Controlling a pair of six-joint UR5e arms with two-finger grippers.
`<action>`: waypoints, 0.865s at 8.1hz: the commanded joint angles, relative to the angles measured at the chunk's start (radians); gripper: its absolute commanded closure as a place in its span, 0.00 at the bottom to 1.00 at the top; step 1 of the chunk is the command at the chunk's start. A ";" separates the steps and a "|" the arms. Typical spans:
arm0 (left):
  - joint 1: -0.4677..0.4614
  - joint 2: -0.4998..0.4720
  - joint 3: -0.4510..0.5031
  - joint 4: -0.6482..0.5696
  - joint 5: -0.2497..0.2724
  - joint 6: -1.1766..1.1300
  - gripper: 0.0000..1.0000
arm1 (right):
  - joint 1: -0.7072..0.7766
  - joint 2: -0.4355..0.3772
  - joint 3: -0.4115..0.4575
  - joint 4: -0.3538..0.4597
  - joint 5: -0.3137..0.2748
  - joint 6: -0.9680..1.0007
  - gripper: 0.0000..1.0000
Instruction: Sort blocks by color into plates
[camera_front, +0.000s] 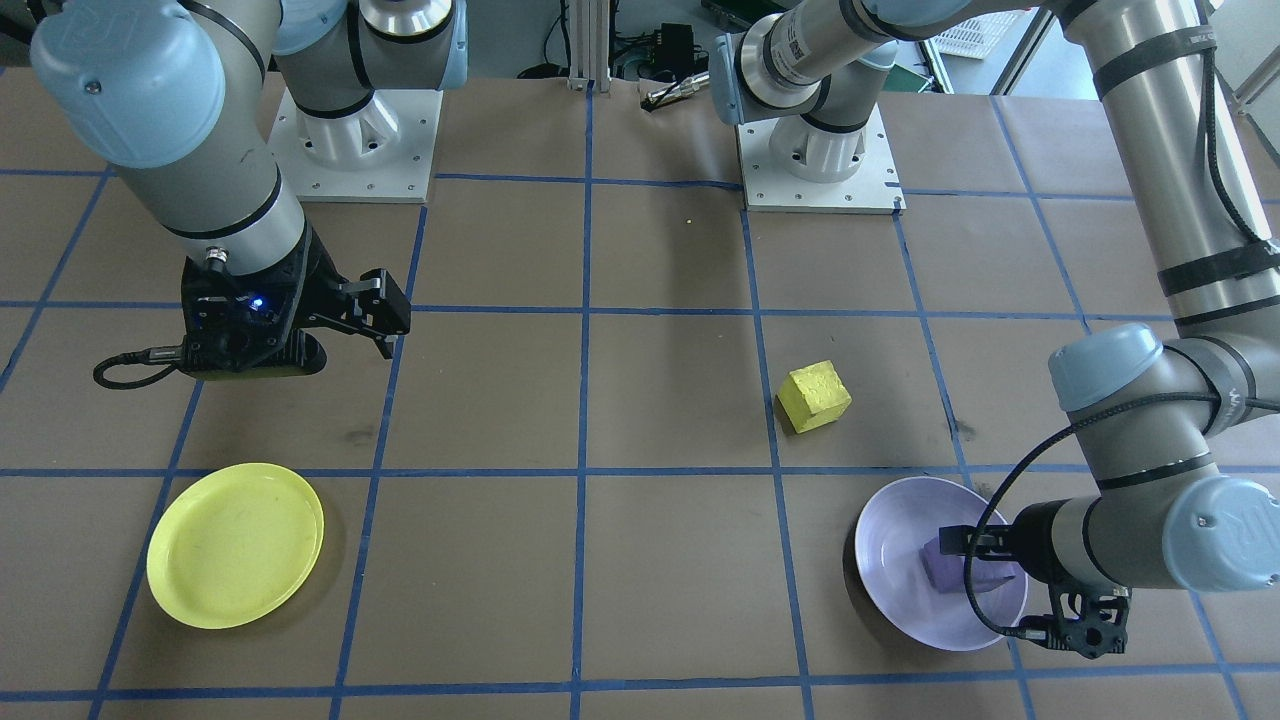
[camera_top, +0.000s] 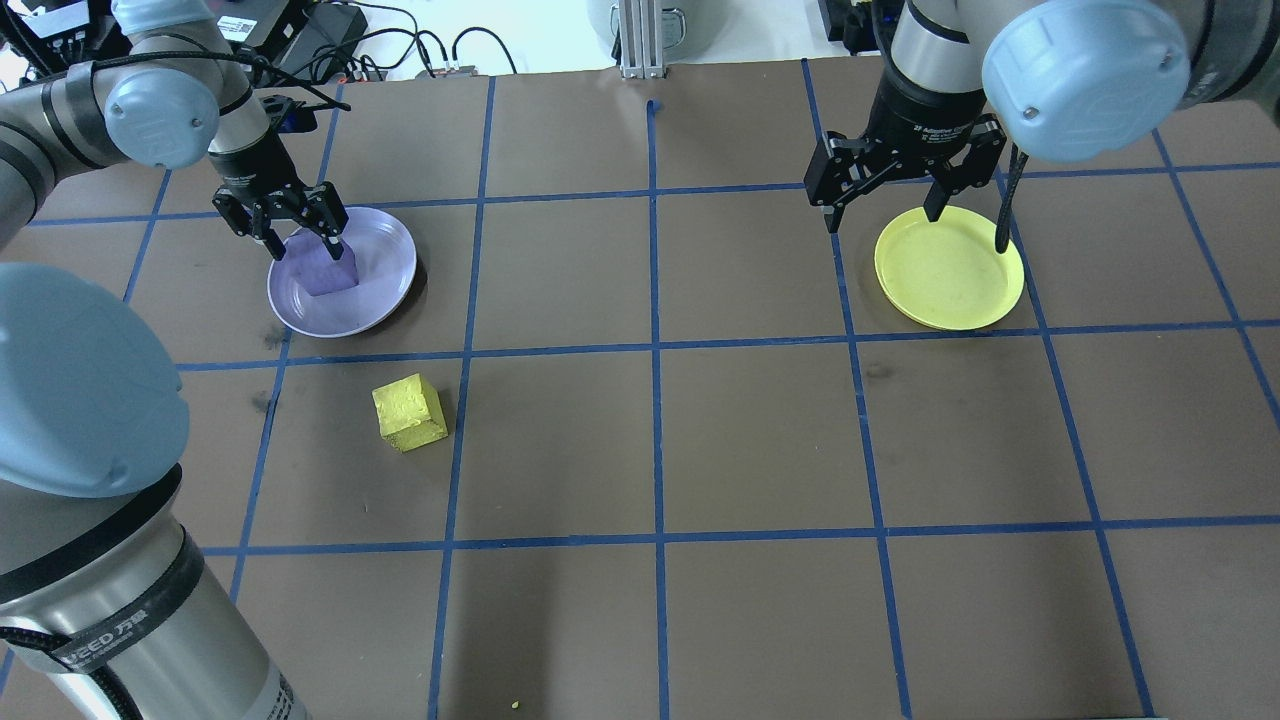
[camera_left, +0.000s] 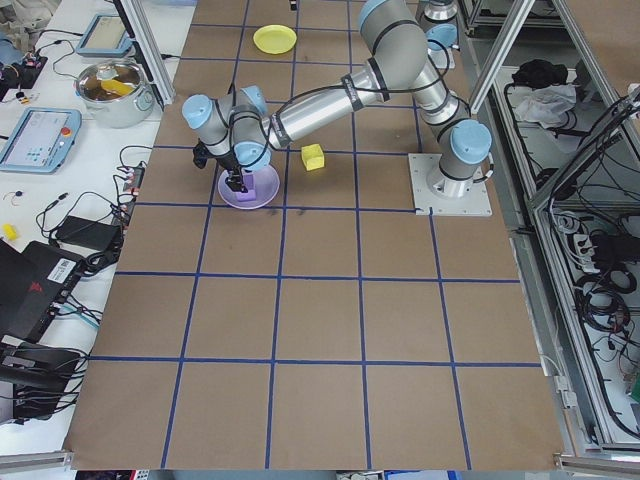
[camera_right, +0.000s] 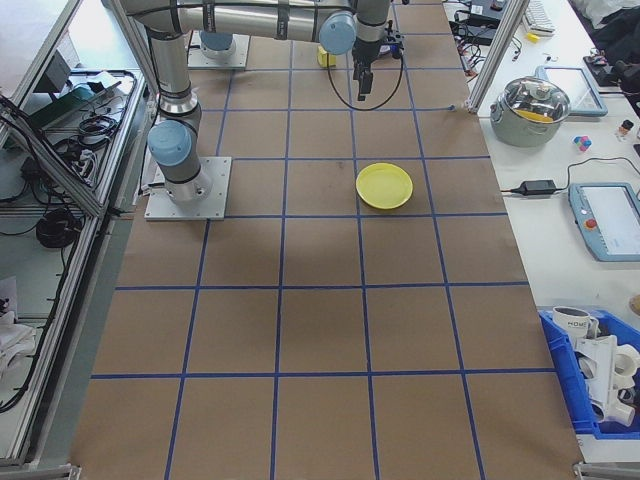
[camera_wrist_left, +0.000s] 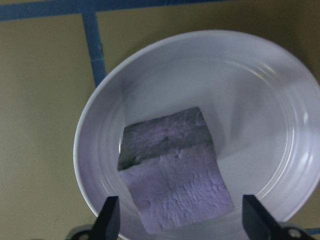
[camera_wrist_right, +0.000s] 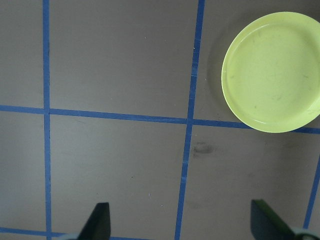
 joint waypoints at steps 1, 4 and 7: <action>-0.009 0.015 0.000 -0.003 0.005 -0.035 0.00 | 0.000 0.000 -0.001 -0.002 0.000 -0.002 0.00; -0.088 0.168 -0.006 -0.015 0.002 -0.295 0.00 | 0.000 0.002 -0.001 -0.005 -0.049 -0.003 0.00; -0.081 0.263 -0.238 -0.014 -0.100 -0.598 0.00 | 0.000 0.000 -0.004 -0.005 -0.062 -0.006 0.00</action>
